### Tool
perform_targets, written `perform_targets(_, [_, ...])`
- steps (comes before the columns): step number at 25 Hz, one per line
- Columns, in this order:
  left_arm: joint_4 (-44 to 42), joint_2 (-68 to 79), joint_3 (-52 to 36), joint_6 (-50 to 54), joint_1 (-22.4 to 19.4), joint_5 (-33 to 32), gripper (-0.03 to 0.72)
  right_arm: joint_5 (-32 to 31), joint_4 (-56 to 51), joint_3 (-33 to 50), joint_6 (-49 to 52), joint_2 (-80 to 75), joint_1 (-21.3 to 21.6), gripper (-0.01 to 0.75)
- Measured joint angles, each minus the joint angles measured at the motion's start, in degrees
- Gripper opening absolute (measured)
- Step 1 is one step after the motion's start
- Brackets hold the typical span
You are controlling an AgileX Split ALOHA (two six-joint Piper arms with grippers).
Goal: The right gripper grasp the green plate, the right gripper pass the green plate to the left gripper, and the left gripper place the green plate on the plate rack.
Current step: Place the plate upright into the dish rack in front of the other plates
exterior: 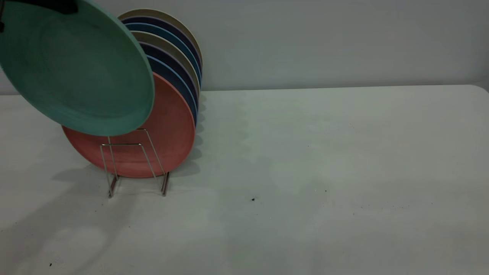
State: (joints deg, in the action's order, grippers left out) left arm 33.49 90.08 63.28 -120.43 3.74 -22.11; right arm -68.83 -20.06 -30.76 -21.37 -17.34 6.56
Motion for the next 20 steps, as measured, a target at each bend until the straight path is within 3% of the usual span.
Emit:
perform_targets(11, [-0.24,1.73,0.00,0.00,0.53,-0.68,0.056,1.84,1.98,2.37,0.38,2.58,0.00,0.459])
perform_targets(20, [4.76,3.87,-0.74,0.00,0.53,-0.22,0.058,2.27,2.10,2.46,0.44,2.58,0.00,0.459])
